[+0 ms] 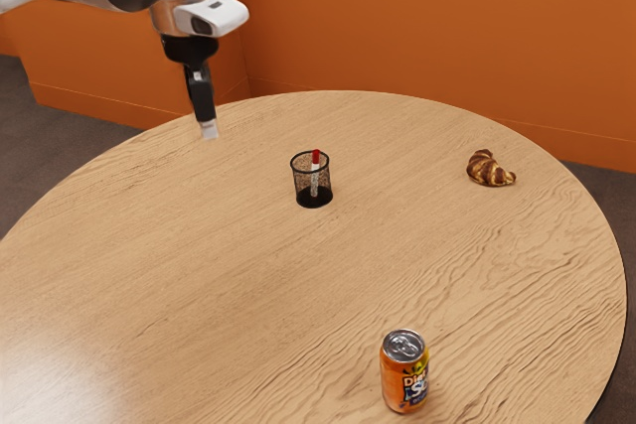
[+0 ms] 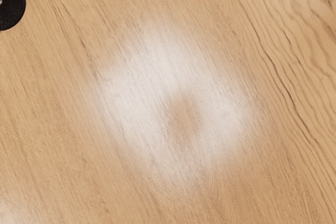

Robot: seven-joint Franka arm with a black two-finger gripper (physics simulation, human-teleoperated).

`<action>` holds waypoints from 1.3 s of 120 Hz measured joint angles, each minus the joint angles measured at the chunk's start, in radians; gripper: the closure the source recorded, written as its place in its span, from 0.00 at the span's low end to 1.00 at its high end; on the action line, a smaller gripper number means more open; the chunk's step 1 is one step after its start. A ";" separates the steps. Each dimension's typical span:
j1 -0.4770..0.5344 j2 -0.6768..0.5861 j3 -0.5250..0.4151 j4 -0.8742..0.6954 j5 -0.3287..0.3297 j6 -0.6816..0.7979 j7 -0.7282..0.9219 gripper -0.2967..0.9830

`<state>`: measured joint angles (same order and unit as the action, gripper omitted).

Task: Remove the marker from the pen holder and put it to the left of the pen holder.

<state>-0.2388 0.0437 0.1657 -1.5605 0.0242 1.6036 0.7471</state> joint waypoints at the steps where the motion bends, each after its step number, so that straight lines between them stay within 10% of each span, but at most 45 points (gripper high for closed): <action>1: 0.000 0.000 0.000 0.000 0.000 0.002 0.003 0.23; 30: 0.005 0.086 0.004 0.107 -0.002 0.028 0.083 0.23; 85: 0.140 0.962 0.022 1.079 -0.033 0.058 0.198 0.23; 156: 0.141 1.172 0.007 1.157 -0.106 0.305 0.310 0.23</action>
<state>-0.0982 1.2155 0.1730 -0.4033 -0.0822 1.9088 1.0575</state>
